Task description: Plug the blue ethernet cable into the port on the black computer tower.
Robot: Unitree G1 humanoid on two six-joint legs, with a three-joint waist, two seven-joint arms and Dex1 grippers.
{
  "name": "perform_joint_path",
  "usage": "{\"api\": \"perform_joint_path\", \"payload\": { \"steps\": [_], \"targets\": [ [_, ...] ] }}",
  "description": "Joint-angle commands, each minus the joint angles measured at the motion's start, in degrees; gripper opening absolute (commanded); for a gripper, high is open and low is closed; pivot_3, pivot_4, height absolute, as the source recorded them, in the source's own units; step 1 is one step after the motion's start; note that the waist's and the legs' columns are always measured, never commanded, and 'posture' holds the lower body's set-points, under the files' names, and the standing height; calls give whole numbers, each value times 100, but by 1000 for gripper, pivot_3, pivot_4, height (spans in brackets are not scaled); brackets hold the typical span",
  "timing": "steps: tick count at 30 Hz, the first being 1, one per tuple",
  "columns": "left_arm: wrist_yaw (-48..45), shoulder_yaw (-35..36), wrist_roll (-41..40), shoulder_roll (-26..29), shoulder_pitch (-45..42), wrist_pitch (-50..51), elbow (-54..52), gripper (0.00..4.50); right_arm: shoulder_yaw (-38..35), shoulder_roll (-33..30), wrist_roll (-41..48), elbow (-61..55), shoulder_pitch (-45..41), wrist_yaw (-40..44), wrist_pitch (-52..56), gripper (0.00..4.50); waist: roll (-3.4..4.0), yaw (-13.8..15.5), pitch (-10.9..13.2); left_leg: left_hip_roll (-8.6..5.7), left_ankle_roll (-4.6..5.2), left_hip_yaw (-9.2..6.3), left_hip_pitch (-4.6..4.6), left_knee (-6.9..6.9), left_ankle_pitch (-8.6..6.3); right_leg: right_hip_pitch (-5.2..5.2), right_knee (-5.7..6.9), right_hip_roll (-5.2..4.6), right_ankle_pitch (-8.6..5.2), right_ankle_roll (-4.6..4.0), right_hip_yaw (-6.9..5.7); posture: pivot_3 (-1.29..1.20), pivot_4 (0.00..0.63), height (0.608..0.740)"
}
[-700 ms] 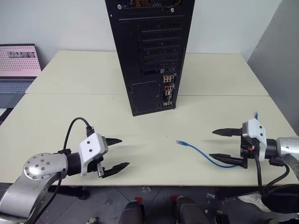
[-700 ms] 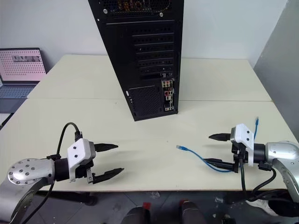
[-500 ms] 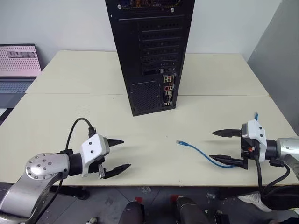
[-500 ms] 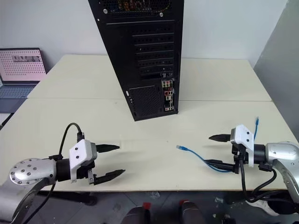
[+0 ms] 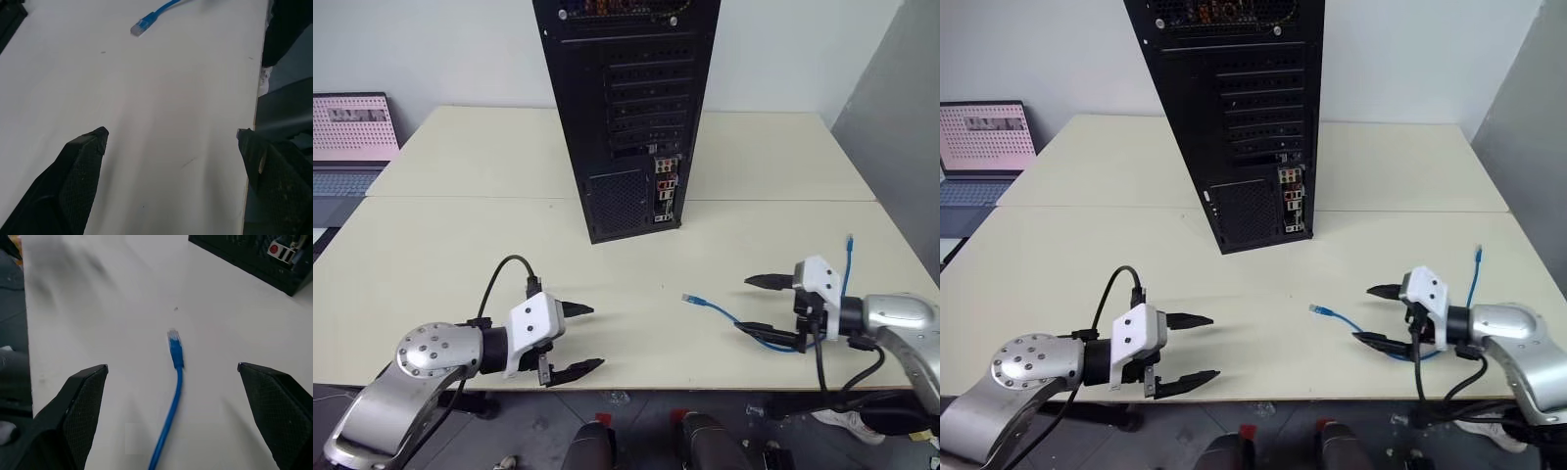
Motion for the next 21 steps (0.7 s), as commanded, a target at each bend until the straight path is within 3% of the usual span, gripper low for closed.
{"api": "perform_joint_path", "payload": {
  "steps": [1,13,17,21],
  "targets": [
    [80,-129,-96,-150,-288,4,-148,4481,204,232,-215,244,-227,-170,-76,4500,0,1,0,0,0,0,1,0,0,0,0,0,0,0,0,0,150,740],
    [31,-374,-85,-232,-617,102,-75,4481,818,786,-1004,1554,-495,-107,-997,4500,0,-8,-1,0,0,0,1,1,0,0,2,2,7,-12,0,0,150,740],
    [22,-388,-31,-254,-614,75,-26,4500,896,911,-1183,1728,-550,-148,-1165,3883,0,-2,-1,0,0,-2,2,1,0,0,3,2,8,-14,0,0,150,740],
    [72,-368,-98,-313,-648,181,12,4500,910,925,-1295,1806,-564,-97,-1245,2933,0,-2,-1,0,0,-3,2,1,0,0,3,2,9,-16,0,0,150,740]
  ]
}}
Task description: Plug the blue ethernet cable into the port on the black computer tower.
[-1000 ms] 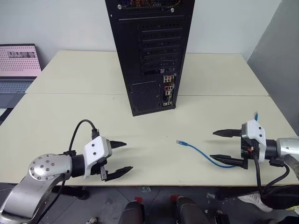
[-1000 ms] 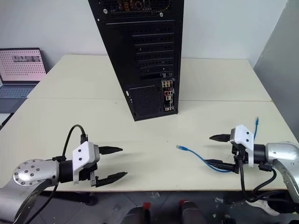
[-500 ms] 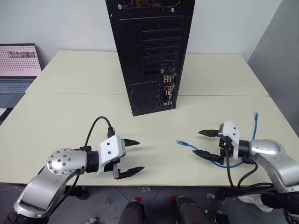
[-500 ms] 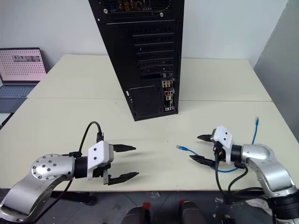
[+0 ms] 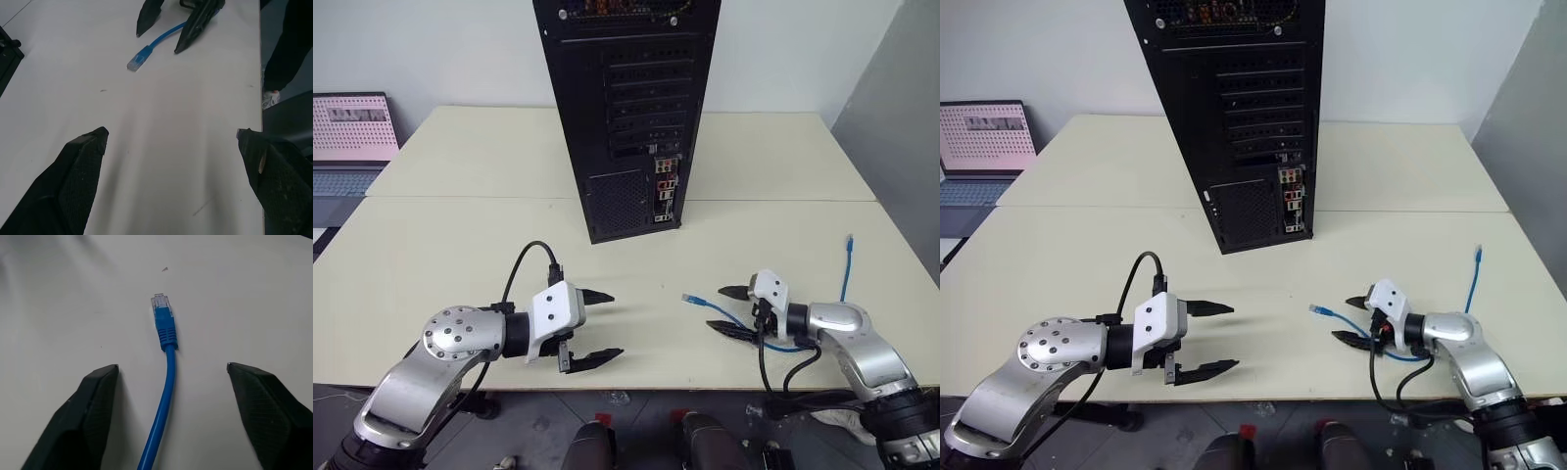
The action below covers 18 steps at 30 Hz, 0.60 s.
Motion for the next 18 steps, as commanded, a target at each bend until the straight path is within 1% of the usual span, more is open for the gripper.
{"api": "perform_joint_path", "payload": {
  "steps": [1,2,3,4,7,9,11,12,18],
  "targets": [
    [100,24,-117,-100,-88,90,-15,4500,42,-7,-92,52,-59,58,-121,2676,0,0,0,0,0,0,0,0,0,0,0,0,0,0,0,0,150,740],
    [118,31,-130,-122,-101,124,-5,4500,43,-8,-98,56,-59,66,-125,2517,0,0,0,0,0,0,0,0,0,0,0,0,0,0,0,0,150,740],
    [136,22,-120,-144,-128,150,6,4500,48,-27,-128,59,-53,83,-174,2206,0,0,0,-1,0,0,0,0,0,0,0,0,0,0,-1,0,150,740],
    [157,22,-128,-168,-150,196,15,4500,54,-44,-161,62,-50,95,-219,2013,0,-1,0,-1,0,0,0,0,0,0,0,0,0,0,0,0,150,740],
    [182,16,-118,-218,-204,251,79,4500,82,-81,-294,62,-96,104,-424,1223,0,-1,0,-1,0,-1,0,0,0,0,0,0,0,0,0,0,150,740],
    [147,-31,-22,-222,-235,163,154,4500,69,-79,-263,-29,-156,137,-406,653,0,-2,0,-2,0,0,1,1,0,0,0,1,0,1,-2,0,150,740],
    [158,-87,48,-267,-292,84,239,4500,71,-99,-216,-143,-202,182,-326,175,0,-1,0,-2,0,-1,2,1,0,1,1,1,0,0,-2,0,150,740],
    [162,-105,59,-284,-312,71,265,4500,77,-109,-206,-178,-215,200,-304,19,0,1,0,-2,0,-1,2,1,0,1,1,0,1,-2,-2,0,150,740],
    [-97,-470,131,-401,-651,-123,697,4500,227,-167,-8,-807,-507,476,240,19,0,-1,0,-3,0,-3,1,1,0,0,2,1,6,-10,-3,0,150,740]
  ]
}}
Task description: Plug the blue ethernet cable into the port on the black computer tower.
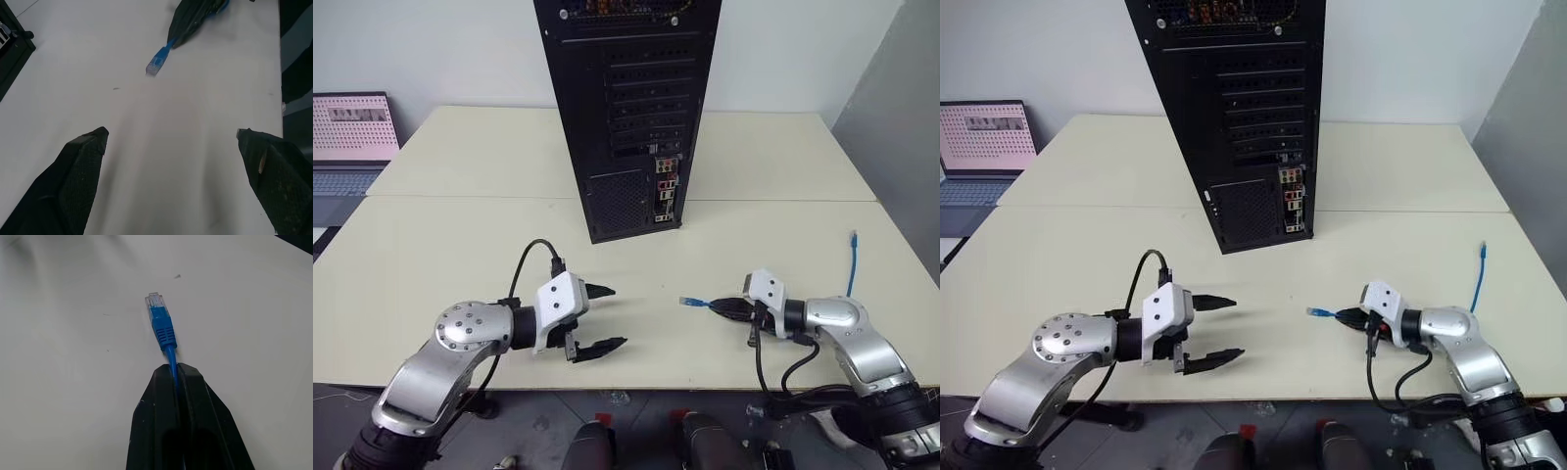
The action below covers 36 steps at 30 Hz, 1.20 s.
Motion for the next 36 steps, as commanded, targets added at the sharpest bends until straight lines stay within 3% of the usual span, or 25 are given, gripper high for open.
{"api": "perform_joint_path", "payload": {
  "steps": [1,8,17,27,36],
  "targets": [
    [-177,-209,23,-145,-335,-230,271,4500,61,-49,250,-696,-322,228,373,19,0,1,0,-1,0,0,0,0,0,0,0,0,0,0,-2,0,150,740],
    [-313,-470,-15,-650,-1008,-353,942,4500,232,87,512,-1330,-643,262,999,19,0,10,0,-4,0,-3,-8,4,0,0,0,0,2,-2,-13,0,150,740],
    [-620,-501,-36,-925,-1277,-469,1235,4500,306,101,535,-1466,-700,300,1105,19,0,2,0,-4,0,-6,-13,8,0,-1,0,-2,2,-3,-18,0,150,740],
    [-747,-589,138,-981,-1355,-628,1392,2536,327,93,580,-1470,-748,367,1116,0,0,6,0,-4,0,-7,-13,8,0,-1,0,-2,2,-3,-18,0,150,740],
    [-729,-654,234,-1098,-1403,-740,1479,440,384,38,567,-1551,-764,432,1115,0,0,6,0,-5,0,-7,-13,8,0,-1,0,-2,2,-3,-20,0,150,740]
  ]
}}
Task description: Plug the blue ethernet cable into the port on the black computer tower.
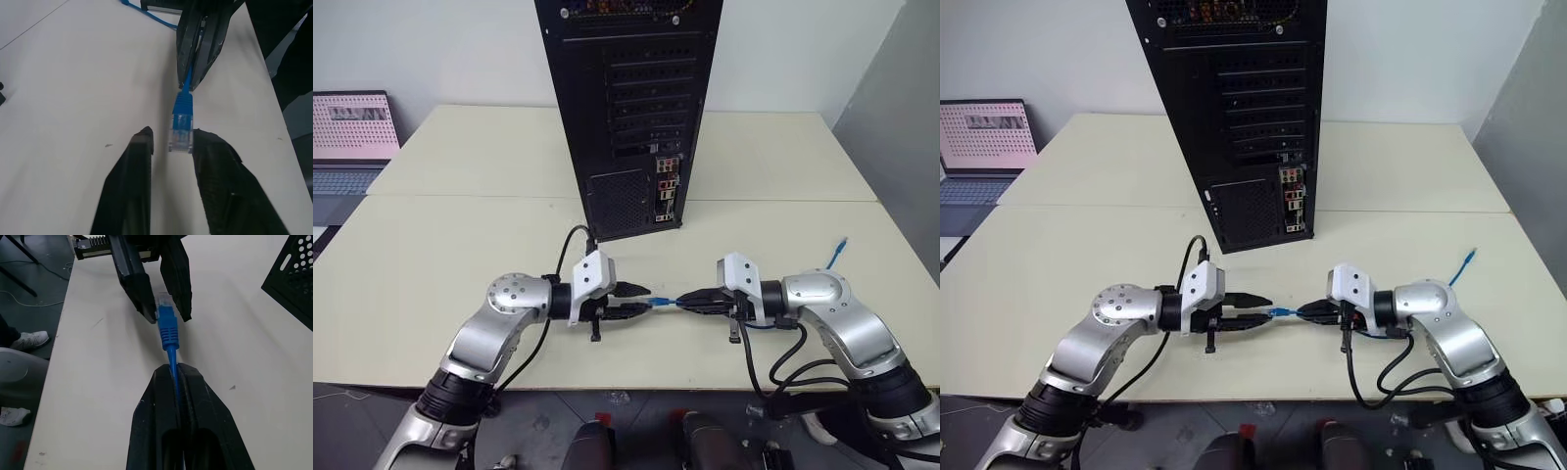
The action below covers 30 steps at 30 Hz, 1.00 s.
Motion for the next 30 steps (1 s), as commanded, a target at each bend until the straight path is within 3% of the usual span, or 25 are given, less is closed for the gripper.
{"api": "perform_joint_path", "payload": {
  "steps": [1,7,11,19,24,30],
  "targets": [
    [7,-47,41,-31,-58,-162,-27,285,-6,-73,82,-289,-87,80,-17,0,0,0,0,0,0,0,0,0,0,0,0,0,0,0,-1,0,150,740],
    [-49,-93,126,-2,25,-305,-40,283,42,-89,69,-259,-156,93,19,0,0,0,0,0,0,-1,0,0,0,0,0,0,0,0,0,0,150,740],
    [69,-37,341,-20,155,-840,-68,283,-83,-194,135,-171,-231,191,19,873,0,-2,0,1,0,-1,1,0,0,0,0,0,0,0,-1,0,150,740],
    [1001,-1,1900,35,415,-4399,776,283,-762,-606,1247,-513,-225,343,1221,2602,0,20,0,6,0,-8,-1,0,0,0,-1,-10,1,-2,10,0,150,740],
    [2019,95,2802,-24,186,-6551,1659,283,-1179,3,2279,-793,-279,-446,2359,3728,1,8,-1,7,0,-7,3,-1,0,0,0,-10,2,-2,14,0,150,740],
    [2698,84,3295,0,-27,-7681,2117,283,-1079,395,2432,-797,-228,-975,2651,3746,1,17,-1,8,1,-4,-5,0,0,0,0,-20,4,2,8,0,150,740]
  ]
}}
